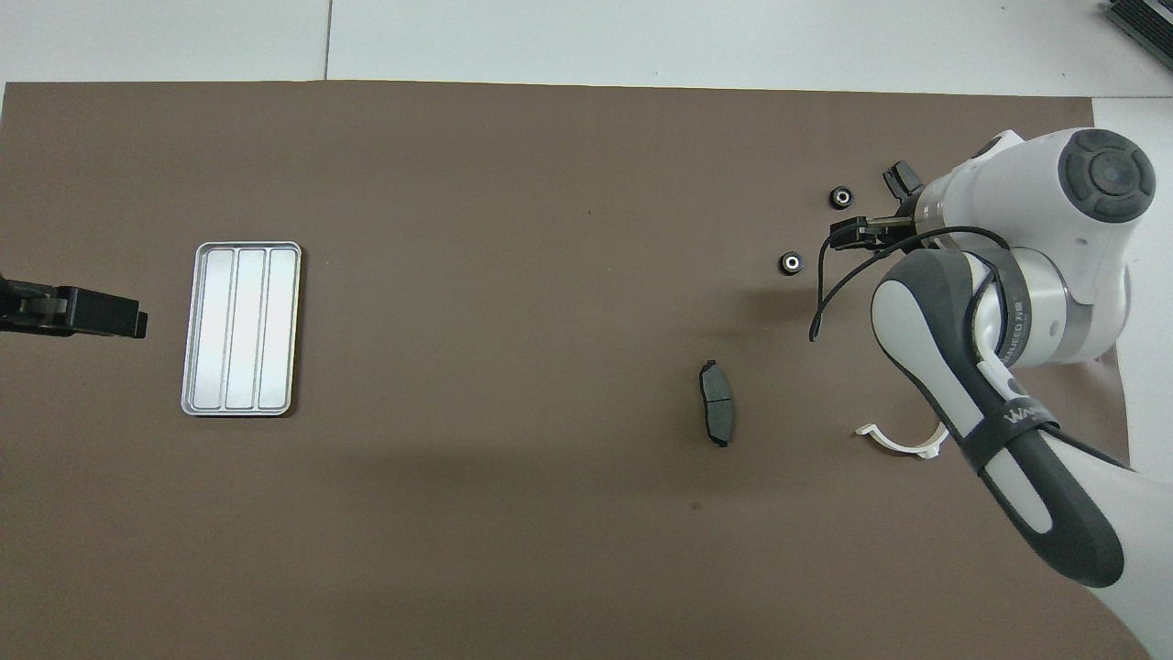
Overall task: Pick bearing gear from pile to tray
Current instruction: 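Reach the right gripper to the gear pile and grasp a black gear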
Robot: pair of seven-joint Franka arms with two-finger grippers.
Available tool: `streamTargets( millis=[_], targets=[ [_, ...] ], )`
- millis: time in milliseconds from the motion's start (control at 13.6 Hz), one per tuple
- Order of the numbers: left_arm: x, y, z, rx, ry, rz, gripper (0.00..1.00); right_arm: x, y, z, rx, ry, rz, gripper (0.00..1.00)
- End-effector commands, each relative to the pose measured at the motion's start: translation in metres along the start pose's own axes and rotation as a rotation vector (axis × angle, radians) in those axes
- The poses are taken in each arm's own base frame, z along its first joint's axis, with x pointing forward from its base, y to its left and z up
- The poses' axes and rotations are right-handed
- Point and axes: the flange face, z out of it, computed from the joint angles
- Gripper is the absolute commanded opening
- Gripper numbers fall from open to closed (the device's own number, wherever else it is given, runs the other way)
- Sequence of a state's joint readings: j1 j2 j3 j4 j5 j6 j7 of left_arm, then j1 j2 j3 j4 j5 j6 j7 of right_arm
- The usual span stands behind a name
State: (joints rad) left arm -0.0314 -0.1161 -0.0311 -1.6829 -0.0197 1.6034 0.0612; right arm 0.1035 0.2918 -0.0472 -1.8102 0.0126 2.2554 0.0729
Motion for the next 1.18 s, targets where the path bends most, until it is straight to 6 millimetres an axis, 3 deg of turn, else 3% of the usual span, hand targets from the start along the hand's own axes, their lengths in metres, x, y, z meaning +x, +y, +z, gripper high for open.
streamTargets(
  millis=[0,883,1104],
  targets=[
    [-0.005,-0.002,-0.002,-0.007,0.002,-0.012,1.0,0.0,0.0,-0.006,-0.011,0.001,-0.008,1.0],
    [-0.005,-0.002,-0.002,-0.009,0.002,-0.012,1.0,0.002,0.0,-0.009,-0.012,0.008,-0.006,1.0],
    [-0.004,-0.002,-0.002,-0.009,0.004,-0.012,1.0,0.003,0.0,0.005,-0.013,-0.001,-0.006,1.0]
  ],
)
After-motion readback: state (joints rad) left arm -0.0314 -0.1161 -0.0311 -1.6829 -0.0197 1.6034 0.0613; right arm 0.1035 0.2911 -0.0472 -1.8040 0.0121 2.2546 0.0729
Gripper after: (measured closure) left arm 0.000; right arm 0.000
